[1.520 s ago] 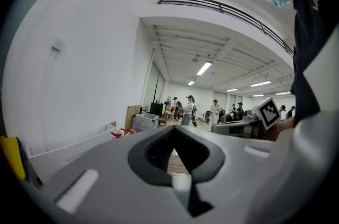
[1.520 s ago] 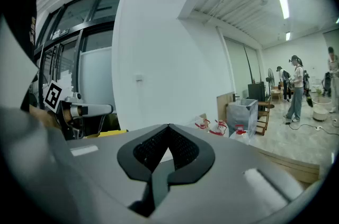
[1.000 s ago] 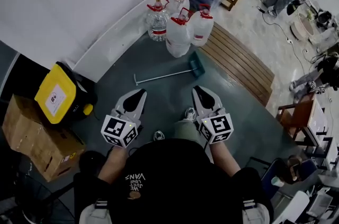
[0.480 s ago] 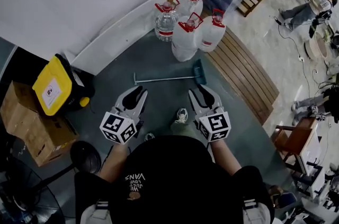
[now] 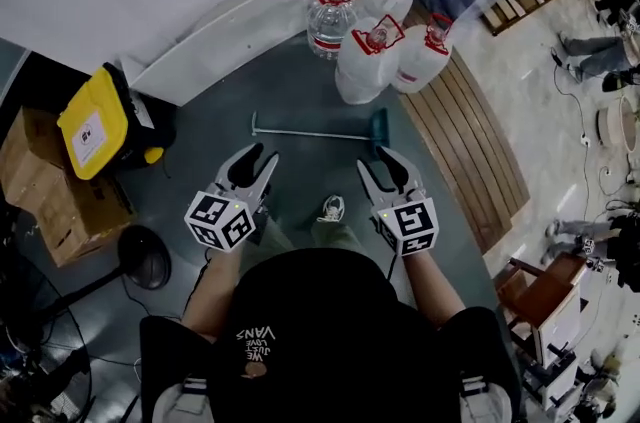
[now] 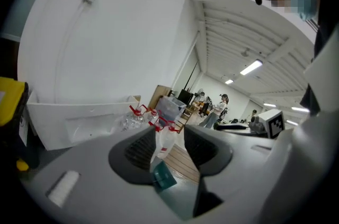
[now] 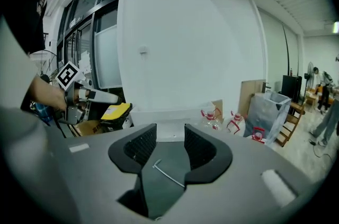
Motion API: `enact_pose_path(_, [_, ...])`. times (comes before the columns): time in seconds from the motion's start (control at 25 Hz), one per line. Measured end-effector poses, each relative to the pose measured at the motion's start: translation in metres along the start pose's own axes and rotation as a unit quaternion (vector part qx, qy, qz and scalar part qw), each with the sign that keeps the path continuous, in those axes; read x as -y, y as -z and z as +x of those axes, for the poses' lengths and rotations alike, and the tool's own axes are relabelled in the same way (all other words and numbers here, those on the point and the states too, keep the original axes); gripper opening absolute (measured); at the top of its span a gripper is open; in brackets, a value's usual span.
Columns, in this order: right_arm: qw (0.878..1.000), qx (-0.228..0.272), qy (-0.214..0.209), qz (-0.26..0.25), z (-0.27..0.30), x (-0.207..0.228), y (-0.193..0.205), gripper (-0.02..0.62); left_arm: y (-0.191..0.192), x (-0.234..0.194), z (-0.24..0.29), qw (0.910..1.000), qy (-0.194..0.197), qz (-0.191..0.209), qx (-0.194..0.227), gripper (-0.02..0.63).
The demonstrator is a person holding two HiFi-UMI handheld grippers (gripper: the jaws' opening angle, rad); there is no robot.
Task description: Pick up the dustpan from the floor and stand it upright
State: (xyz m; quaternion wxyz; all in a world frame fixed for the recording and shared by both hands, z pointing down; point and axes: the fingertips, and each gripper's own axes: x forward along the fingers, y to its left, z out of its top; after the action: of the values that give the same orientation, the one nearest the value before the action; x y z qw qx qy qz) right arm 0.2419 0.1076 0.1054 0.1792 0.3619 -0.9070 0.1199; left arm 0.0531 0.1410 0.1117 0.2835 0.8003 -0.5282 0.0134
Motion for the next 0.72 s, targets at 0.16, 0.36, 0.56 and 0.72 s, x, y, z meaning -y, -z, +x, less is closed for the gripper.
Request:
enact_pose_path(0.16, [1.0,-0.013,0.006,-0.005,0.023,0.004,0.008,0.149,0.014,-0.028,0.014,0.9987,0.005,-0.048,-0.018,0.214])
enact_pose_path(0.36, [0.998,-0.049,0.026,-0.017,0.055,0.003,0.023,0.155,0.031,-0.07,0.032,0.9921,0.021,-0.11,-0.057,0.253])
enact_pose_path(0.56, [0.996,-0.077,0.043,0.005,0.09,-0.006,0.05,0.155,0.057,-0.115,0.05,0.9823,0.023,-0.152,-0.107,0.264])
enact_pose_path(0.72, [0.993,-0.115,0.032,0.008,0.124,-0.011,0.093,0.156,0.097,-0.153,0.069,0.9726,0.008,-0.189,-0.135,0.282])
